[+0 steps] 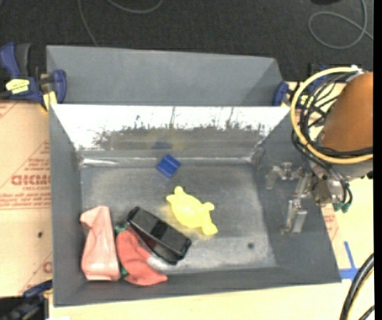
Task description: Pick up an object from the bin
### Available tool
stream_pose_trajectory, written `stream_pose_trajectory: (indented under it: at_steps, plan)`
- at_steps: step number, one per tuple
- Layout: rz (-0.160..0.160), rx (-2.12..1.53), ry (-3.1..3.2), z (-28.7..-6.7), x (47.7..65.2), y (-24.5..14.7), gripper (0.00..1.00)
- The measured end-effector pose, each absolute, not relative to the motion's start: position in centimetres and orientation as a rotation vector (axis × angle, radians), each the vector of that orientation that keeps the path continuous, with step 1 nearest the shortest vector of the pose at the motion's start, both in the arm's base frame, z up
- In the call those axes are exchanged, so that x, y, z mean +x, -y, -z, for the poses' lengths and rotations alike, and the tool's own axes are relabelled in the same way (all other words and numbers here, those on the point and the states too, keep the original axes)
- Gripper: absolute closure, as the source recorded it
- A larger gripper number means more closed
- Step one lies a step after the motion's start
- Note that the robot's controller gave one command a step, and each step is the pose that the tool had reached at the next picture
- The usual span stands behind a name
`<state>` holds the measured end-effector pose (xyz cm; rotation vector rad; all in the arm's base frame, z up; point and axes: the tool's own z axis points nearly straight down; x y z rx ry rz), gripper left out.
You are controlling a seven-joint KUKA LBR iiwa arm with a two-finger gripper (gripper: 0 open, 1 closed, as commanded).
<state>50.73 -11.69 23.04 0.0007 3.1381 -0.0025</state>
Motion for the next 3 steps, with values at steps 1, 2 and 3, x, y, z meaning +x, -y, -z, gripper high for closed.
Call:
stream_pose_trajectory:
  at_steps: [1,2,3]
  plan:
    - [0.007,-0.061,-3.132,-21.6,51.7,10.7,0.0]
    - [0.008,-0.13,-3.128,-20.4,52.4,9.7,0.0]
    - [0.002,-0.557,-3.091,-17.8,52.4,8.8,0.0]
